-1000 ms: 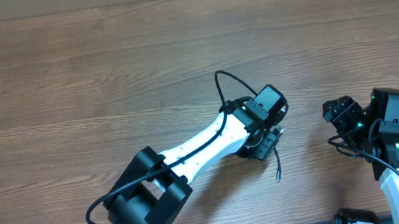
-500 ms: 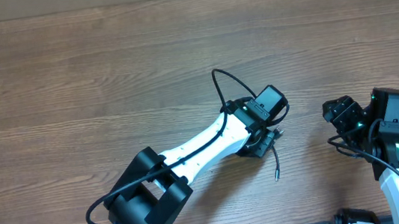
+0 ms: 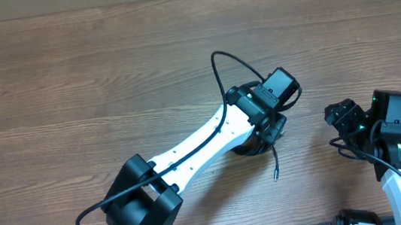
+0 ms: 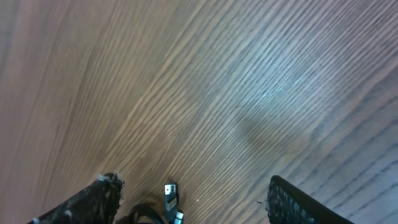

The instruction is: Untangle cables

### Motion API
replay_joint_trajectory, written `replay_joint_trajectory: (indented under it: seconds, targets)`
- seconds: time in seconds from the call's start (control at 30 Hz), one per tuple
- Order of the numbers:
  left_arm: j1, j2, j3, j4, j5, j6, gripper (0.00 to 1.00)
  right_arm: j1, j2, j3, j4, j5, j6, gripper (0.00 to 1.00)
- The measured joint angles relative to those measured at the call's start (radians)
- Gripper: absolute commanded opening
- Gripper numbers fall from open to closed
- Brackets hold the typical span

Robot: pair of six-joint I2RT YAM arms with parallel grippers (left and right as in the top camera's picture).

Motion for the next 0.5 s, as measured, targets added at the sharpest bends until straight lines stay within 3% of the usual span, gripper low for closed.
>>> replay_joint_trajectory:
  seconds: [0.2,0.5]
  targets:
    - [0.0,0.0,-0.115,0.061,0.04,-0.091,0.63,0.0,0.0,0.0,0.0,0.012,0.0,0.74]
    - [0.0,0.0,-0.262,0.22,0.053,-0.128,0.62,0.0,0.0,0.0,-0.001,0.018,0.0,0.74]
